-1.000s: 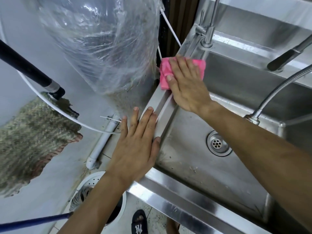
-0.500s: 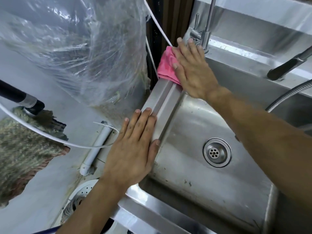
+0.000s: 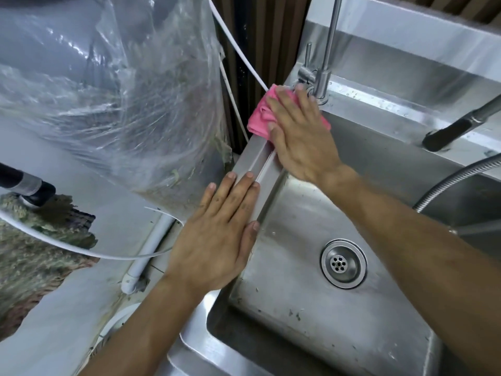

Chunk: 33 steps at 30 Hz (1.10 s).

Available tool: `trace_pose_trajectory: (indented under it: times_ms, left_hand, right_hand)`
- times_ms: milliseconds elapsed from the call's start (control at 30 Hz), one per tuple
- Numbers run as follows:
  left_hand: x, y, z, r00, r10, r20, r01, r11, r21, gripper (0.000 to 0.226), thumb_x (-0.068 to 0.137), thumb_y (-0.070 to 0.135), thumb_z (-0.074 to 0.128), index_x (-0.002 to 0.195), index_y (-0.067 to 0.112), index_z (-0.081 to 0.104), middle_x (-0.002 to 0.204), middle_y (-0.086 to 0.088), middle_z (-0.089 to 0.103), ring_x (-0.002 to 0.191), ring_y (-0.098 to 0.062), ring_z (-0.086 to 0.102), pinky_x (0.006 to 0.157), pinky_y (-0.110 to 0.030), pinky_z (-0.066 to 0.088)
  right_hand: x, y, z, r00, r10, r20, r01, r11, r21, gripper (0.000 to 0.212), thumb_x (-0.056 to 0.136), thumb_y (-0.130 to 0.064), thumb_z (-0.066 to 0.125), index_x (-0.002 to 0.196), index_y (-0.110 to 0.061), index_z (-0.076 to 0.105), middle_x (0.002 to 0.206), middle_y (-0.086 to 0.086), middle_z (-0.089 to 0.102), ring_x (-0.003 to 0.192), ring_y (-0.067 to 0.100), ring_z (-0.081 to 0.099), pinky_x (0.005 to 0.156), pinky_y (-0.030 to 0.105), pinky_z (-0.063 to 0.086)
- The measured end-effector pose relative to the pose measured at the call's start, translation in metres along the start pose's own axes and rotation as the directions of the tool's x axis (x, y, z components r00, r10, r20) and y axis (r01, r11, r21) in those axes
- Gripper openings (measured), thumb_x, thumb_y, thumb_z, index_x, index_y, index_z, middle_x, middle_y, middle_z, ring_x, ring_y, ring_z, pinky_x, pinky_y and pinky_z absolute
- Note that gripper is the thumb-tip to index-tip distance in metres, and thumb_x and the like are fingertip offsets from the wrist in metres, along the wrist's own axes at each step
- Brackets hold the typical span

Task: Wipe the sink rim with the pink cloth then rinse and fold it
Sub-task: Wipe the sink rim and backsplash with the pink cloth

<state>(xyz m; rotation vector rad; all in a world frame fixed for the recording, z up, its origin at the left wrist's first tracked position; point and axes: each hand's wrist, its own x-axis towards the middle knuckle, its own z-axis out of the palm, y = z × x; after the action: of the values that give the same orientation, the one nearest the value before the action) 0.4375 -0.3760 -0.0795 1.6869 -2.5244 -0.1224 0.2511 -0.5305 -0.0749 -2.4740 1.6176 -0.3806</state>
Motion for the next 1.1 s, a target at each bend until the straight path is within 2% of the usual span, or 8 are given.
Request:
trace_pose_trajectory:
  times_ms: [67, 167, 233, 500, 633, 733, 933, 1100]
  left_hand:
    - [0.003, -0.001, -0.001, 1.000, -0.002, 0.008, 0.002, 1.000, -0.003, 0.060, 0.107, 0.038, 0.026, 0.159, 0.010, 0.033, 0.169, -0.005, 0.024, 0.158, -0.026, 0.016, 0.128, -0.044, 0.014]
    - [0.014, -0.003, -0.002, 0.999, 0.033, 0.031, -0.033, 0.999, 0.006, 0.061, 0.108, 0.038, 0.023, 0.160, 0.009, 0.029, 0.170, -0.006, 0.023, 0.158, -0.028, 0.017, 0.128, -0.046, 0.015]
    - [0.021, -0.004, 0.000, 0.999, 0.037, 0.040, -0.037, 0.999, 0.014, 0.061, 0.108, 0.039, 0.021, 0.162, 0.009, 0.025, 0.171, -0.006, 0.018, 0.159, -0.026, 0.009, 0.128, -0.047, 0.014]
    - [0.021, -0.003, 0.001, 0.999, 0.024, 0.032, -0.024, 1.000, 0.003, 0.061, 0.109, 0.041, 0.022, 0.163, 0.011, 0.022, 0.172, -0.004, 0.013, 0.160, -0.022, 0.004, 0.128, -0.043, 0.011]
    - [0.022, -0.003, -0.001, 1.000, 0.009, 0.022, -0.009, 0.999, -0.031, 0.062, 0.108, 0.041, 0.026, 0.162, 0.011, 0.022, 0.171, -0.004, 0.015, 0.159, -0.021, 0.006, 0.128, -0.043, 0.011]
    - [0.024, -0.003, -0.001, 1.000, 0.007, 0.021, -0.006, 0.999, -0.044, 0.062, 0.107, 0.041, 0.028, 0.161, 0.010, 0.026, 0.171, -0.004, 0.019, 0.159, -0.022, 0.008, 0.128, -0.043, 0.012]
    - [0.023, -0.003, -0.003, 1.000, 0.004, 0.030, -0.002, 0.999, -0.050, 0.063, 0.108, 0.042, 0.027, 0.162, 0.011, 0.024, 0.171, -0.003, 0.015, 0.159, -0.020, 0.006, 0.128, -0.043, 0.013]
    - [0.030, -0.003, -0.007, 0.999, -0.001, 0.041, 0.004, 0.996, -0.084, 0.061, 0.106, 0.040, 0.032, 0.158, 0.009, 0.036, 0.167, -0.005, 0.029, 0.157, -0.025, 0.021, 0.125, -0.047, 0.025]
  right_hand:
    - [-0.018, -0.011, -0.001, 0.998, -0.057, 0.041, 0.058, 0.998, -0.009, 0.060, 0.113, -0.044, 0.021, 0.165, -0.017, 0.015, 0.174, 0.005, 0.007, 0.161, 0.025, -0.004, 0.131, 0.042, -0.005]
    - [-0.030, -0.007, 0.001, 0.961, -0.274, 0.030, 0.276, 0.958, -0.079, 0.065, 0.111, -0.046, 0.029, 0.161, -0.006, 0.029, 0.169, 0.014, 0.026, 0.159, 0.030, 0.016, 0.131, 0.045, 0.012]
    - [-0.014, 0.005, -0.003, 0.921, -0.379, 0.092, 0.386, 0.920, -0.073, 0.063, 0.111, -0.043, 0.030, 0.159, -0.003, 0.032, 0.167, 0.015, 0.029, 0.158, 0.028, 0.019, 0.131, 0.043, 0.012]
    - [0.017, 0.010, -0.004, 0.999, 0.035, -0.006, -0.034, 0.995, 0.096, 0.055, 0.113, -0.036, 0.027, 0.165, -0.018, 0.022, 0.173, 0.002, 0.016, 0.161, 0.019, 0.005, 0.131, 0.037, -0.003]
    - [-0.025, -0.013, 0.003, 0.999, -0.041, -0.026, 0.045, 0.985, 0.167, 0.056, 0.110, -0.030, 0.037, 0.163, -0.015, 0.026, 0.173, 0.003, 0.015, 0.161, 0.017, 0.004, 0.129, 0.030, -0.008]
    - [-0.014, 0.005, 0.000, 0.989, -0.148, 0.008, 0.146, 0.981, 0.125, 0.049, 0.112, -0.031, 0.034, 0.159, -0.019, 0.033, 0.172, 0.003, 0.019, 0.161, 0.017, 0.007, 0.131, 0.036, 0.000]
    - [0.035, 0.019, -0.004, 0.998, 0.052, -0.022, -0.051, 0.996, 0.070, 0.054, 0.113, -0.031, 0.028, 0.163, -0.012, 0.025, 0.173, 0.010, 0.015, 0.161, 0.025, 0.005, 0.131, 0.040, 0.001]
    - [-0.002, 0.012, -0.004, 0.997, 0.063, 0.035, -0.065, 0.995, 0.078, 0.064, 0.112, -0.043, 0.024, 0.166, -0.013, 0.004, 0.174, 0.006, -0.003, 0.160, 0.019, -0.009, 0.129, 0.033, -0.011]
